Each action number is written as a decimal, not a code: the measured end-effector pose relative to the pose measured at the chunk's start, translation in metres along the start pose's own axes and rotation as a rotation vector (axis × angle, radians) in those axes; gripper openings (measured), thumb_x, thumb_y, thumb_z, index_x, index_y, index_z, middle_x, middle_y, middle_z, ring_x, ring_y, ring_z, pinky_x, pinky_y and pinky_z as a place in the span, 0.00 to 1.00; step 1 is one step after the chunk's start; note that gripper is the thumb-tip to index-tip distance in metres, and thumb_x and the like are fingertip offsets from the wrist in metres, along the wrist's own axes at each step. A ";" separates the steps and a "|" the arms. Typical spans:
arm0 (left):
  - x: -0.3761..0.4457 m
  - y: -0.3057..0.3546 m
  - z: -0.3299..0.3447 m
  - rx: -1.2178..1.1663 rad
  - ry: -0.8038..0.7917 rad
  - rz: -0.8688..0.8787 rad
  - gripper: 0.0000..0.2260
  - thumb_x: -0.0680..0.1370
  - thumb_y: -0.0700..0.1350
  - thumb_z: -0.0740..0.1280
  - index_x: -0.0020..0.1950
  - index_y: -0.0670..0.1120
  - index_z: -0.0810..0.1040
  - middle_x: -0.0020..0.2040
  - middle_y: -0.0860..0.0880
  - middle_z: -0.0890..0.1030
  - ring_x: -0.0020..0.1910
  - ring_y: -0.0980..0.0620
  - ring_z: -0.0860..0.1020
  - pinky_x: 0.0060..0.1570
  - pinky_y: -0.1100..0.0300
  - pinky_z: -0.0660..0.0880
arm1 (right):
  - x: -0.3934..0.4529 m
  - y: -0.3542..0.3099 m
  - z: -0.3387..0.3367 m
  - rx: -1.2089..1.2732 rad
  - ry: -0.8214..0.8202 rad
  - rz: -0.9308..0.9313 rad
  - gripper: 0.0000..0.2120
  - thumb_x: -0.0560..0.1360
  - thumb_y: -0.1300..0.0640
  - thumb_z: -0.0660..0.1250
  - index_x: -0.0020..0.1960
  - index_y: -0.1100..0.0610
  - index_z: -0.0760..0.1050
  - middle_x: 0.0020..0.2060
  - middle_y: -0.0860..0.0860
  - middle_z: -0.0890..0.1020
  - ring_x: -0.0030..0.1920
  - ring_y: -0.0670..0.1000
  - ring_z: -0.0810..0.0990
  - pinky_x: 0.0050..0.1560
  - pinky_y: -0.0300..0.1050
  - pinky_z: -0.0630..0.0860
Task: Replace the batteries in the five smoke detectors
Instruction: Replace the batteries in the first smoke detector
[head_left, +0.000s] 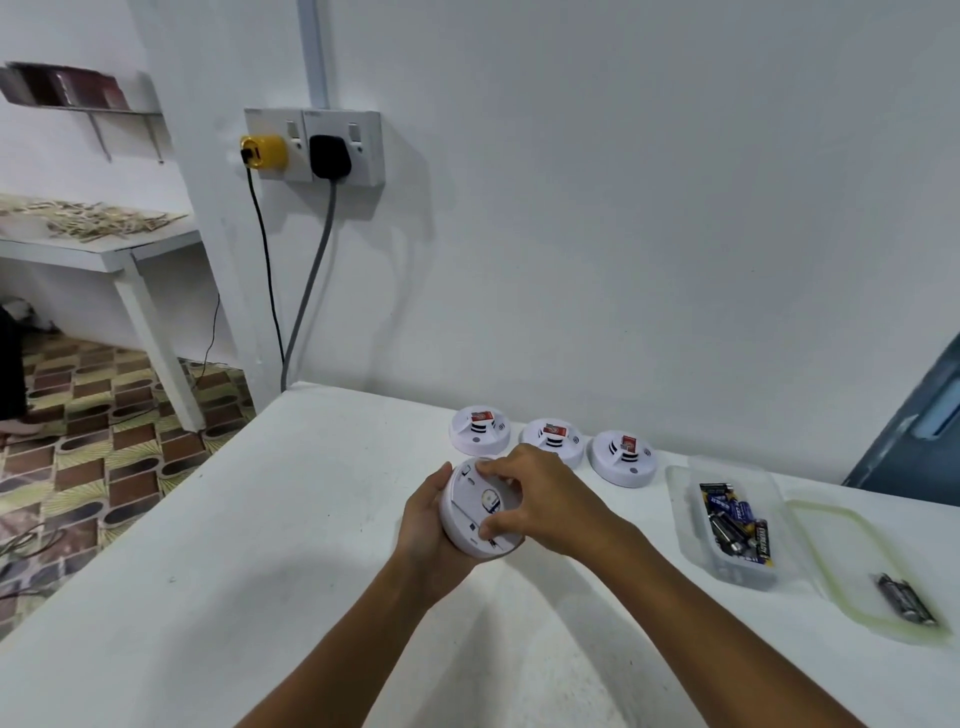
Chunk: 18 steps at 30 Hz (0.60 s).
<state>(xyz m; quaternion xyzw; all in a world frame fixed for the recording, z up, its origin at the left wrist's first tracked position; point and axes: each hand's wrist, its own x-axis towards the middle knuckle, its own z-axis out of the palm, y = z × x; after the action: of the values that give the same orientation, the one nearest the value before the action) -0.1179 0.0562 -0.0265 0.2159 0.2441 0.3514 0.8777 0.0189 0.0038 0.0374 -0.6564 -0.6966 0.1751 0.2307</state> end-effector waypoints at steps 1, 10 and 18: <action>0.001 0.000 0.000 0.000 -0.010 0.000 0.23 0.81 0.55 0.55 0.68 0.41 0.73 0.66 0.35 0.75 0.65 0.36 0.72 0.69 0.35 0.61 | 0.001 -0.001 -0.002 -0.005 0.002 -0.003 0.34 0.64 0.49 0.78 0.69 0.50 0.72 0.58 0.49 0.76 0.55 0.47 0.74 0.53 0.40 0.73; 0.003 0.001 0.006 0.077 -0.024 0.029 0.23 0.79 0.56 0.55 0.66 0.42 0.74 0.60 0.37 0.79 0.57 0.39 0.77 0.62 0.40 0.71 | 0.005 0.006 -0.001 0.190 0.043 0.114 0.33 0.60 0.53 0.81 0.63 0.56 0.78 0.55 0.49 0.83 0.44 0.43 0.77 0.41 0.32 0.71; 0.006 0.000 0.006 0.165 0.006 0.016 0.22 0.78 0.56 0.56 0.58 0.41 0.77 0.50 0.38 0.82 0.44 0.42 0.82 0.43 0.49 0.81 | -0.002 0.013 0.005 0.307 0.057 0.209 0.31 0.61 0.53 0.81 0.62 0.56 0.79 0.43 0.48 0.80 0.38 0.42 0.76 0.38 0.34 0.72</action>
<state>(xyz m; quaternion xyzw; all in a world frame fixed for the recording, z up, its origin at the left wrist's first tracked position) -0.1103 0.0594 -0.0232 0.2884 0.2732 0.3376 0.8534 0.0269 0.0035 0.0263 -0.6868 -0.5832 0.2836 0.3283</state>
